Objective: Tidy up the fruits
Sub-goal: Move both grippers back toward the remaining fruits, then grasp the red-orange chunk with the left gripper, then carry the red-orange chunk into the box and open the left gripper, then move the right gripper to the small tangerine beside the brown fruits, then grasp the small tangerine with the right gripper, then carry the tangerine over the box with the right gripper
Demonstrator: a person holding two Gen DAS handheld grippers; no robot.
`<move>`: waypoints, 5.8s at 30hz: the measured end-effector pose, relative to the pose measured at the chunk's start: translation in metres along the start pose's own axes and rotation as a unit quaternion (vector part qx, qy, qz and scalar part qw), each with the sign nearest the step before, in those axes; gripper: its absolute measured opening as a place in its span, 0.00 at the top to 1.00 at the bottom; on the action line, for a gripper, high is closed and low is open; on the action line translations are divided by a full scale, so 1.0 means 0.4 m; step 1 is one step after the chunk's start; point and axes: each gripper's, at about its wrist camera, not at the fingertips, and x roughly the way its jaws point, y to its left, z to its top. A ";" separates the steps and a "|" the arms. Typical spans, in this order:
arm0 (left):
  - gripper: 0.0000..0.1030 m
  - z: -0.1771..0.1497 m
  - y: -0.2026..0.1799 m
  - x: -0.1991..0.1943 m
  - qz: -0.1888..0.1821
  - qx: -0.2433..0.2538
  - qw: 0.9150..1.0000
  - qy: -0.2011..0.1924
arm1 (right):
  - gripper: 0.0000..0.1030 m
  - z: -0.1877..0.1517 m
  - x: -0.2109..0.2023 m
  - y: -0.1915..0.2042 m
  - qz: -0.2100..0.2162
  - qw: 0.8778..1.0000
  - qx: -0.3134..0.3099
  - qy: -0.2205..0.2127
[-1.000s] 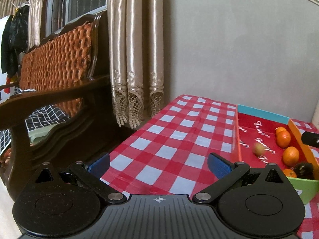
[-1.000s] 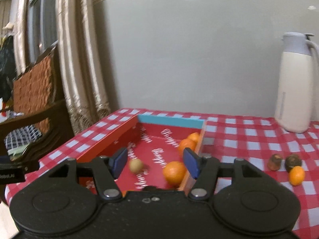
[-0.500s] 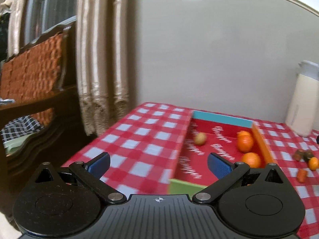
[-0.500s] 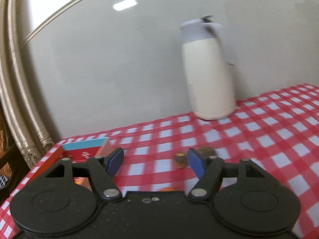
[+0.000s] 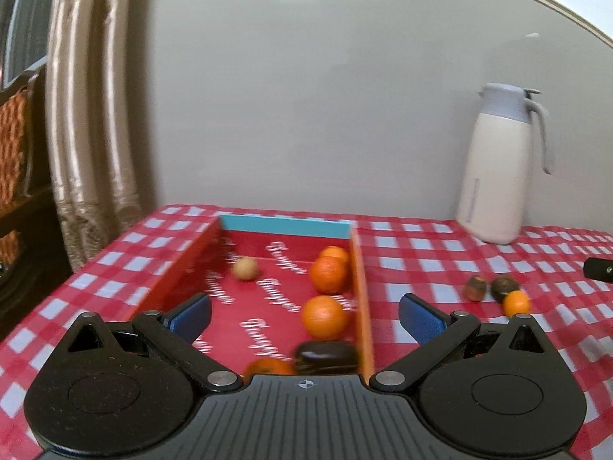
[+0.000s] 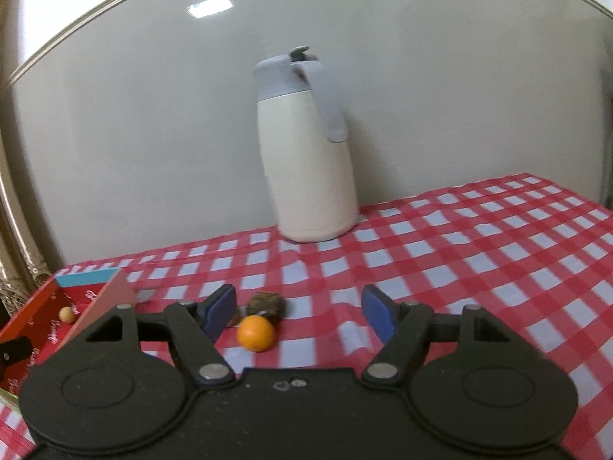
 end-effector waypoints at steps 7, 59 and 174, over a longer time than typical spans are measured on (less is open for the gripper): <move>0.00 0.002 -0.076 0.012 -0.026 0.007 1.000 0.004 | 0.30 -0.004 -0.008 -0.068 -0.022 1.000 0.002 0.003; 0.70 -0.042 -0.282 0.143 -0.095 0.032 0.992 0.072 | 0.30 0.029 0.064 -0.239 -0.053 0.998 0.022 0.008; 0.00 -0.045 0.316 -0.008 0.147 -0.082 0.986 -0.002 | 0.70 -0.051 0.229 0.101 0.038 0.991 -0.073 0.109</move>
